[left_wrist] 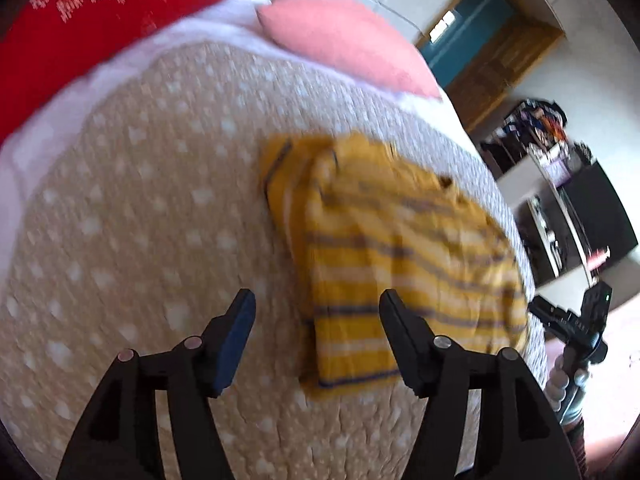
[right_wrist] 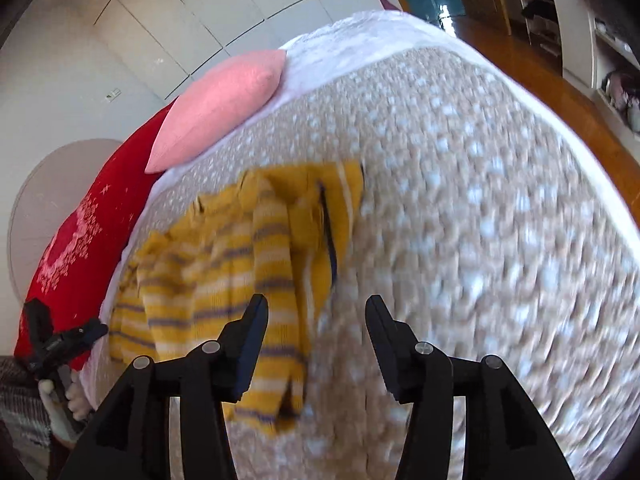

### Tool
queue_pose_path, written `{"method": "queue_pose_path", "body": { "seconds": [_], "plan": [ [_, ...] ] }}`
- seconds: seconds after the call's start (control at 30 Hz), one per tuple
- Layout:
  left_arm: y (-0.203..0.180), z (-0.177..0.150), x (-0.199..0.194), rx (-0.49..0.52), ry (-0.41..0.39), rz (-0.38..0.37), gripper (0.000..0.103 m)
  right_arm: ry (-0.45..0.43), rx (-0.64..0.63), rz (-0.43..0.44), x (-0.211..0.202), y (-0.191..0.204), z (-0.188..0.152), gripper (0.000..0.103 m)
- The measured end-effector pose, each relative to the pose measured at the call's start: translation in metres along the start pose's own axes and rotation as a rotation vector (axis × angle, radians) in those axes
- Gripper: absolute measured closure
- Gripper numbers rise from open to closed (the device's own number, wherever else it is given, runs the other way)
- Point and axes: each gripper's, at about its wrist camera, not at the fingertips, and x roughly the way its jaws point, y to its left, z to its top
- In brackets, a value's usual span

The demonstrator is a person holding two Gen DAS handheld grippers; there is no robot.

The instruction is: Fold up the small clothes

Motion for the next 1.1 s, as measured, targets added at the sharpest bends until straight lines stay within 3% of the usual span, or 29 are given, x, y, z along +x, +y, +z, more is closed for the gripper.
{"method": "queue_pose_path", "body": {
  "seconds": [0.13,0.17,0.2,0.23,0.27,0.33,0.47,0.57,0.67,0.73,0.77,0.93,1.0,1.1],
  "plan": [
    [-0.012,-0.017,0.029,0.002,0.055,-0.017,0.039,-0.002,0.024,0.062,0.014,0.006,-0.02,0.047],
    [-0.016,-0.019,0.037,0.013,0.072,0.005,0.045,-0.003,0.032,0.085,0.018,0.009,-0.025,0.047],
    [-0.021,-0.02,0.042,0.032,0.087,0.033,0.073,0.011,0.034,0.111,0.024,0.012,-0.03,0.05],
    [-0.024,-0.018,0.043,0.046,0.107,0.053,0.085,0.045,0.028,0.137,0.03,0.017,-0.035,0.076],
    [-0.025,-0.015,0.04,0.055,0.116,0.064,0.093,0.093,0.008,0.153,0.037,0.022,-0.039,0.083],
    [-0.024,-0.003,0.023,0.08,0.102,0.085,0.095,0.102,-0.044,0.118,0.032,0.028,-0.036,0.09],
    [-0.019,0.007,-0.001,0.098,0.084,0.123,0.098,0.045,-0.058,0.065,0.002,0.013,-0.013,0.091],
    [-0.015,-0.008,0.008,0.096,0.11,0.167,0.097,0.056,-0.024,-0.026,0.009,-0.007,-0.009,0.091],
    [-0.012,-0.024,0.011,0.111,0.092,0.188,0.094,0.092,0.028,-0.039,0.023,-0.021,-0.02,0.083],
    [-0.009,-0.028,0.001,0.098,0.063,0.19,0.089,0.055,0.031,-0.04,0.012,-0.019,-0.024,0.064],
    [-0.006,-0.029,-0.007,0.085,0.044,0.191,0.084,0.036,0.03,-0.056,0.004,-0.017,-0.024,0.061],
    [0.009,-0.029,-0.045,0.016,-0.086,0.197,0.076,-0.076,-0.015,-0.132,-0.036,0.0,-0.015,0.06],
    [0.005,-0.028,-0.05,0.007,-0.123,0.162,0.06,-0.093,-0.032,-0.094,-0.041,0.012,-0.007,0.06],
    [0.0,-0.026,-0.043,-0.034,-0.146,0.103,0.051,-0.081,-0.089,-0.008,-0.032,0.05,-0.002,0.06]
  ]
}}
